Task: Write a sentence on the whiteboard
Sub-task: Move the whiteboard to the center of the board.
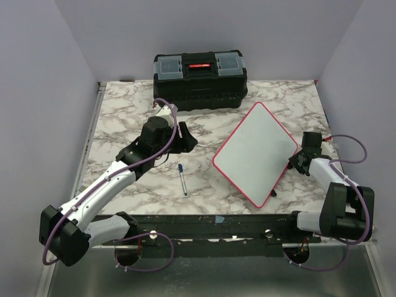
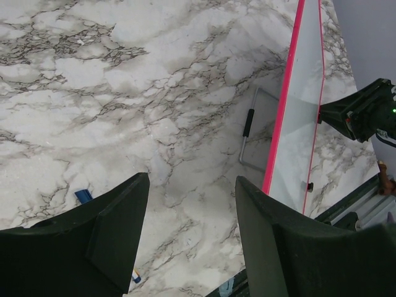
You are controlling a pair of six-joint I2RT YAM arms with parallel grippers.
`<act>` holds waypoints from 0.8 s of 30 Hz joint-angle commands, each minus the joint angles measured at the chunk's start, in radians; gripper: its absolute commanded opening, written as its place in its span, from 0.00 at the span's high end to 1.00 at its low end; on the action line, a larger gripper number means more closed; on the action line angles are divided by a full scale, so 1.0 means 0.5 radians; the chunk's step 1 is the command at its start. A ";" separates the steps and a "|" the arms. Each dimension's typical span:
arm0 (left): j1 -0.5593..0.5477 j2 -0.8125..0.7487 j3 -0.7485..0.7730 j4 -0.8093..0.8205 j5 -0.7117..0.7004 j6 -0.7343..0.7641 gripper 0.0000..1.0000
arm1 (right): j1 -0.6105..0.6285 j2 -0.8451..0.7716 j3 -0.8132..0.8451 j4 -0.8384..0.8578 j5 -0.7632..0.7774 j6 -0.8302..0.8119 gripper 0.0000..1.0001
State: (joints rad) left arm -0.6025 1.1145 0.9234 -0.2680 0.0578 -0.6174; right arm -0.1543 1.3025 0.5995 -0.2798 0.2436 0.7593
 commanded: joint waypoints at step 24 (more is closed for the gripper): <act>0.001 -0.119 -0.015 -0.043 -0.165 0.113 0.37 | 0.278 -0.006 -0.215 0.020 -0.577 0.272 0.83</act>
State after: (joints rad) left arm -0.6025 1.0836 0.9009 -0.2741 0.0238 -0.5869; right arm -0.0750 1.2655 0.5201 -0.2546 0.0261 0.8318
